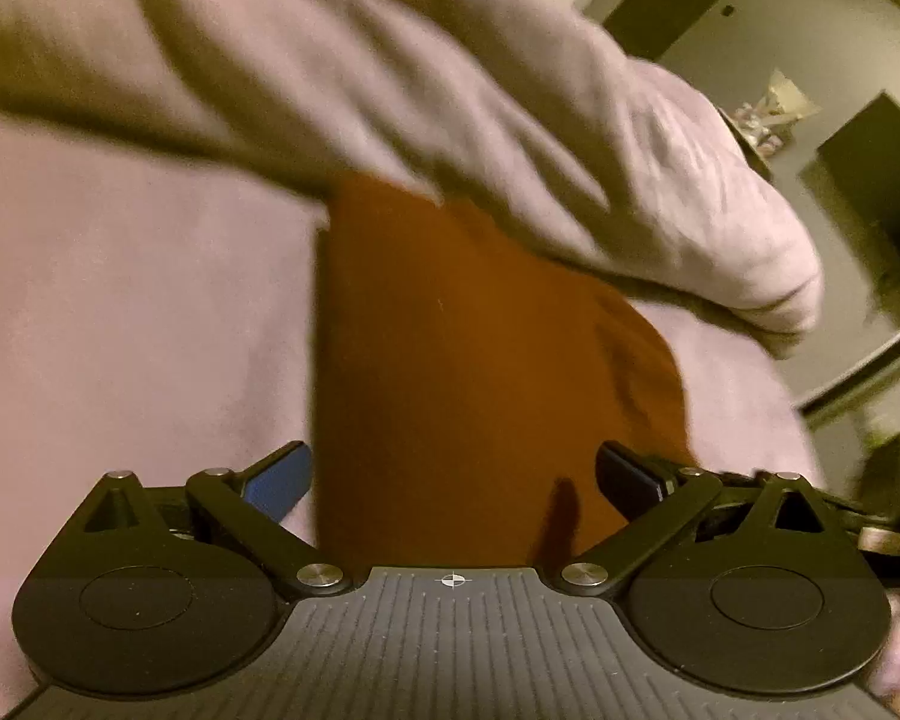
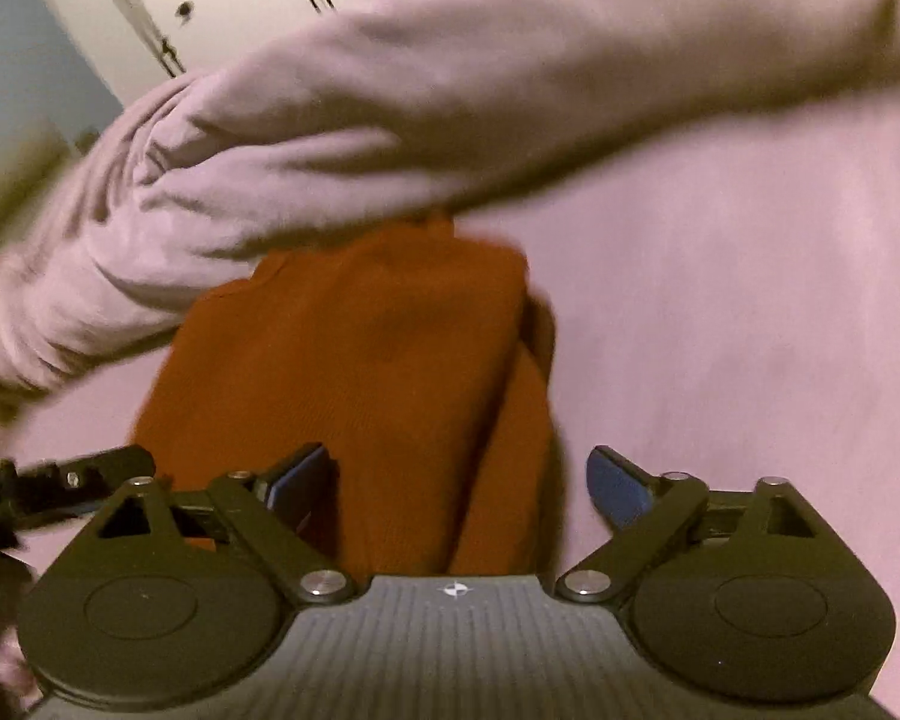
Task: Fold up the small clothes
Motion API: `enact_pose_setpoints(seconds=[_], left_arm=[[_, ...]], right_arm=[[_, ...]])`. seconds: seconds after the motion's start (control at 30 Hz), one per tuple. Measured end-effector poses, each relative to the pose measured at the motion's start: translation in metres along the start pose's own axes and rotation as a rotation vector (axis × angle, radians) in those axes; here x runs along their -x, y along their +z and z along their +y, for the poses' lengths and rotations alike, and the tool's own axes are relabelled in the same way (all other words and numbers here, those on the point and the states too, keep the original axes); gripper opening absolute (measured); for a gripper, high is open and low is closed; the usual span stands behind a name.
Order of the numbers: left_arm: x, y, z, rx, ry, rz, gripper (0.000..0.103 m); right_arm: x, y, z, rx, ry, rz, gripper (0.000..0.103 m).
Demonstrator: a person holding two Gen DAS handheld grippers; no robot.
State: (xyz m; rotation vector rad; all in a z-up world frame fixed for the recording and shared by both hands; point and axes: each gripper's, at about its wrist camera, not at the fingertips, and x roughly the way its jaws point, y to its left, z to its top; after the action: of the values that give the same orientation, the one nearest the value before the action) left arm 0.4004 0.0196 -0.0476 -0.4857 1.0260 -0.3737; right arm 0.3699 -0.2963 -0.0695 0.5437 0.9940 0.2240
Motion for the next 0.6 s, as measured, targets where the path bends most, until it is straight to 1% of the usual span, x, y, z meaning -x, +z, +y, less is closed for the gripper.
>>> enact_pose_setpoints(seconds=[0.03, 0.07, 0.1, 0.13, 0.2, 0.3, 0.33, 0.37, 0.4, 0.43, 0.47, 0.5, 0.53, 0.6], left_arm=[[-0.006, 0.001, 0.004, 0.042, -0.010, 0.029, 0.098], [-0.010, 0.002, 0.006, 0.061, -0.010, 0.036, 0.093], [-0.015, 0.004, 0.009, 0.072, -0.015, 0.045, 0.091], [-0.019, 0.005, 0.012, 0.083, -0.015, 0.055, 0.085], [-0.024, 0.007, 0.019, 0.113, -0.041, 0.048, 0.086], [-0.034, 0.011, 0.029, 0.163, -0.078, 0.051, 0.086], [-0.035, 0.013, 0.030, 0.177, -0.083, 0.049, 0.084], [-0.036, 0.015, 0.030, 0.185, -0.085, 0.048, 0.072], [-0.035, 0.016, 0.031, 0.186, -0.086, 0.051, 0.068], [-0.033, 0.016, 0.033, 0.192, -0.094, 0.053, 0.061], [-0.030, 0.016, 0.035, 0.199, -0.103, 0.052, 0.057], [-0.025, 0.016, 0.036, 0.199, -0.108, 0.045, 0.056], [-0.020, 0.015, 0.033, 0.189, -0.102, 0.036, 0.054], [-0.011, 0.016, 0.027, 0.169, -0.097, 0.026, 0.053]], right_arm=[[-0.003, 0.002, -0.008, -0.046, 0.045, 0.022, 0.078], [-0.006, 0.004, -0.013, -0.083, 0.085, 0.034, 0.072], [-0.009, 0.005, -0.017, -0.109, 0.116, 0.045, 0.063], [-0.013, 0.006, -0.018, -0.123, 0.127, 0.054, 0.063], [-0.021, 0.009, -0.021, -0.142, 0.151, 0.076, 0.063], [-0.032, 0.014, -0.028, -0.205, 0.197, 0.100, 0.063], [-0.035, 0.016, -0.028, -0.217, 0.207, 0.104, 0.063], [-0.039, 0.018, -0.027, -0.229, 0.214, 0.106, 0.063], [-0.041, 0.019, -0.025, -0.235, 0.213, 0.107, 0.063], [-0.041, 0.019, -0.022, -0.233, 0.207, 0.105, 0.058], [-0.039, 0.019, -0.017, -0.218, 0.209, 0.100, 0.053], [-0.036, 0.019, -0.014, -0.205, 0.211, 0.093, 0.045], [-0.031, 0.019, -0.007, -0.176, 0.200, 0.079, 0.041], [-0.021, 0.020, 0.013, -0.097, 0.178, 0.050, 0.039]])
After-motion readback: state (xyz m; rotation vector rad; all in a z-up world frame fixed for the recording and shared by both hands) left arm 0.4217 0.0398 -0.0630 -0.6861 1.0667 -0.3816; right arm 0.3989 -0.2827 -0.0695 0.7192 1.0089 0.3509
